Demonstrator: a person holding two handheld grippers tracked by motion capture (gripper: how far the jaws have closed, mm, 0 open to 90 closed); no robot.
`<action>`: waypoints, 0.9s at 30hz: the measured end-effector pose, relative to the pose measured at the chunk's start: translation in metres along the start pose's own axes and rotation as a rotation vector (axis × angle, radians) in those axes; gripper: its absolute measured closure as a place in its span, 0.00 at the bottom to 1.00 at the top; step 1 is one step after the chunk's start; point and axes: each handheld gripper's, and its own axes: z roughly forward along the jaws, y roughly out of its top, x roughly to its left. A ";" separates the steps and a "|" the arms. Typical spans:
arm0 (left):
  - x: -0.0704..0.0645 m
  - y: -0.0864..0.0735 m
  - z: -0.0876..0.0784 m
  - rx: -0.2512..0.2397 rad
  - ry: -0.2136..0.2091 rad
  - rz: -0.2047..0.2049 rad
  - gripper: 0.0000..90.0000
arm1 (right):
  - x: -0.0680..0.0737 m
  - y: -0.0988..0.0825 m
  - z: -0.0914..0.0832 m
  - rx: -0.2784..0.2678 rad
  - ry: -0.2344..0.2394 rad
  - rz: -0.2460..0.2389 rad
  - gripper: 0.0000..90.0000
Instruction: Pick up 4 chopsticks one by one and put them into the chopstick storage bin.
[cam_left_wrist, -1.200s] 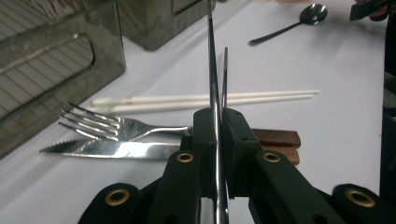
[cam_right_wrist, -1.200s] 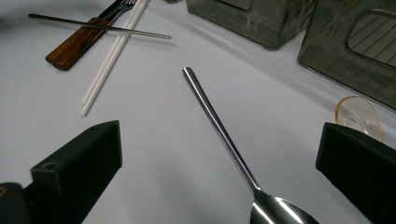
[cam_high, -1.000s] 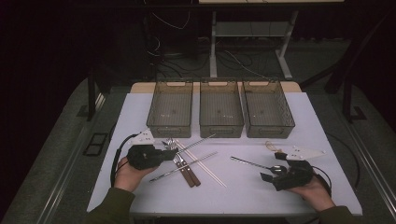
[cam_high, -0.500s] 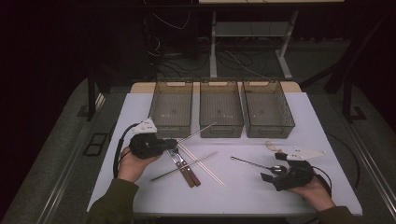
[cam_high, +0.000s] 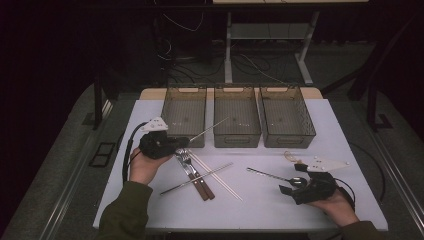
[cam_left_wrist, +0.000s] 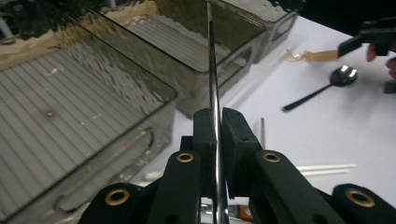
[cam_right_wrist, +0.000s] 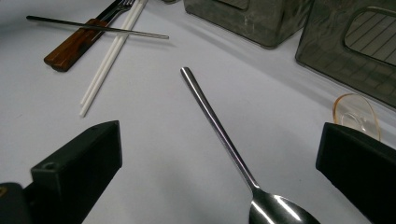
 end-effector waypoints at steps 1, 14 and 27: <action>0.001 0.002 0.001 0.003 0.006 -0.001 0.94 | 0.000 0.000 0.000 -0.001 0.002 0.001 0.01; 0.026 0.022 0.004 -0.001 0.093 -0.035 0.94 | 0.002 0.000 -0.002 -0.007 -0.001 0.003 0.01; 0.058 0.031 0.016 -0.009 0.191 -0.103 0.94 | 0.001 0.000 -0.002 -0.010 0.003 0.011 0.01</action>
